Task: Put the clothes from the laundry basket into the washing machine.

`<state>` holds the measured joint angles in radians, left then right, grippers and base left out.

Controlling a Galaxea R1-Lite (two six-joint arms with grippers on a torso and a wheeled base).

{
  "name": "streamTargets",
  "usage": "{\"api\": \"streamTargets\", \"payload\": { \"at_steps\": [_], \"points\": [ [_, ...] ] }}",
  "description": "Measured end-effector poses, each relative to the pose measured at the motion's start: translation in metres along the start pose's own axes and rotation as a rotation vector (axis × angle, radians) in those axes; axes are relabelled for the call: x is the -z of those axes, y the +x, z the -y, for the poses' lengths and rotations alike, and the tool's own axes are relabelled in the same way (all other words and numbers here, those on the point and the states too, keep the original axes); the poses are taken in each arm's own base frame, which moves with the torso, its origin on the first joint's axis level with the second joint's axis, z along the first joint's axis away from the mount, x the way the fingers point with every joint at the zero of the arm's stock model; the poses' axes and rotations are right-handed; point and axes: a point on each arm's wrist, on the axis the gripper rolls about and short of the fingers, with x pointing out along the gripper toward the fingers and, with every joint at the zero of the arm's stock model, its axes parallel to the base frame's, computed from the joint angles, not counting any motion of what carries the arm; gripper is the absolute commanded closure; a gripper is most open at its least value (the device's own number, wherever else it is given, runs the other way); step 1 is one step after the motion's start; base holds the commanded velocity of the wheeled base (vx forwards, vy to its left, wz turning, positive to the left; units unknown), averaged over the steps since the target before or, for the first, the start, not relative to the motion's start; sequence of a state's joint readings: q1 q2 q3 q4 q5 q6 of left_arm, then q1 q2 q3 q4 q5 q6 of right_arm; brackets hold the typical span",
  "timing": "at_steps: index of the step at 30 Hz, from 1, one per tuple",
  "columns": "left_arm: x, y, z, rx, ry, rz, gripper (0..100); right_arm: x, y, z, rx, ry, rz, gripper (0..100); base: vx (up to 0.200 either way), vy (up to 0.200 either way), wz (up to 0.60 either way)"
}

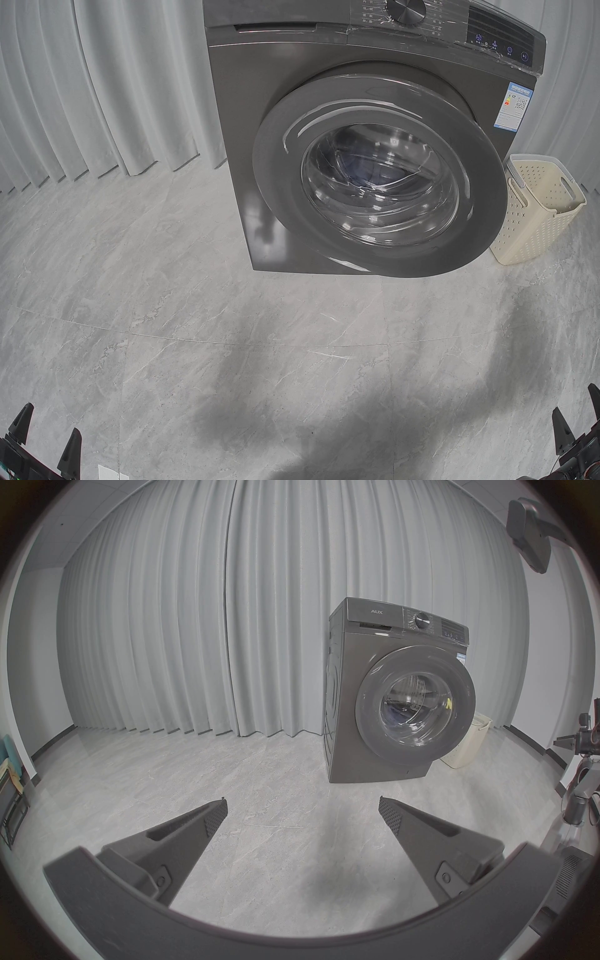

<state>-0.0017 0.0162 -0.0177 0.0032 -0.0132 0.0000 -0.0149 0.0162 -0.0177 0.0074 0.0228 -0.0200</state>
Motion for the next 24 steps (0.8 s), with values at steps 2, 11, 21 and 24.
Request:
{"api": "streamTargets", "payload": {
  "at_steps": [2,11,21,24],
  "points": [
    [0.000,0.000,0.000,0.002,0.000,0.001,0,0.000,0.000,0.000,-0.006,-0.002,0.004,0,0.000,0.000,0.00],
    [0.000,0.000,0.000,0.001,-0.002,0.003,0,-0.007,-0.001,0.000,-0.034,0.031,0.055,0,0.000,0.000,0.00],
    [0.000,0.000,0.000,-0.008,-0.023,0.004,0,-0.078,0.000,-0.001,-0.122,0.082,0.101,0,0.000,-0.200,0.00],
    [0.000,0.000,0.000,-0.010,-0.025,0.004,0,-0.088,0.018,-0.001,-0.157,0.086,0.021,0,0.000,-0.200,0.00]
  ]
}}
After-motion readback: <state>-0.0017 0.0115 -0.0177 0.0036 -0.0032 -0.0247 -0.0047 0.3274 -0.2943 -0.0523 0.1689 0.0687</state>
